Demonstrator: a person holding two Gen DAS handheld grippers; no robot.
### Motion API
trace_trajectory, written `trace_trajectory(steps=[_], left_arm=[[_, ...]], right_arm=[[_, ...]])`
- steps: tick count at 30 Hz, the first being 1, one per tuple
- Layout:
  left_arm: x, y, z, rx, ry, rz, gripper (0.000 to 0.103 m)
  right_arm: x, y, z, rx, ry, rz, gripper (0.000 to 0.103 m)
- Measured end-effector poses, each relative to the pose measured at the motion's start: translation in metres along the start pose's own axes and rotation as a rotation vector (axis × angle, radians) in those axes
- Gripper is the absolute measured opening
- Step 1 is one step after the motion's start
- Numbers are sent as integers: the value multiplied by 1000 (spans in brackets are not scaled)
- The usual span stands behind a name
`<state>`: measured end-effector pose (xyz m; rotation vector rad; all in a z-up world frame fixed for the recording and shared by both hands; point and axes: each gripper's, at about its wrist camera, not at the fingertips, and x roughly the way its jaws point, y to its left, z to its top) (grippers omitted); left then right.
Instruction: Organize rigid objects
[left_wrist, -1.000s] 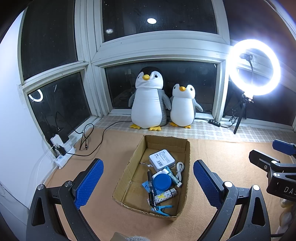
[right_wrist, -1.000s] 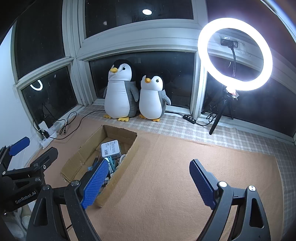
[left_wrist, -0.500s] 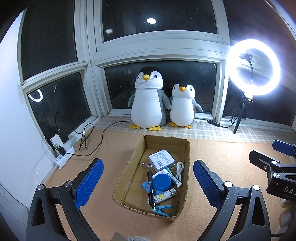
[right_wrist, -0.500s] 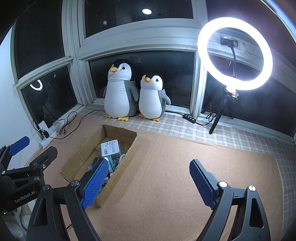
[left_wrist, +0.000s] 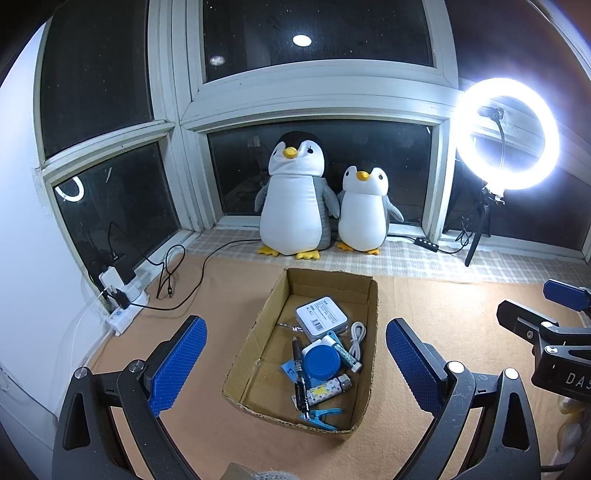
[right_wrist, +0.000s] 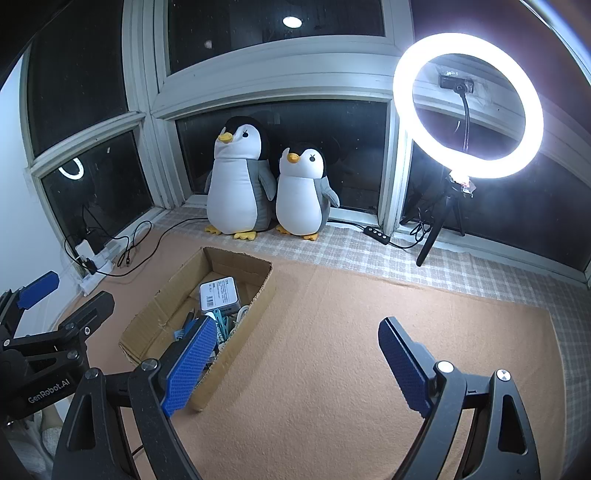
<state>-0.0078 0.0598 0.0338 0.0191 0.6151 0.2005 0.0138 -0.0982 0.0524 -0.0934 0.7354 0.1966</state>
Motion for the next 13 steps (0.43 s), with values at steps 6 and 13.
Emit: trace_trajectory(steps=[6,13], left_arm=[[0,-1,0,0,0,-1,99],[1,-1,-2,2,3,-6,99]], right_arm=[[1,0,-3,0,2,-1,87],[1,-3,-7,2,6,-1,87]])
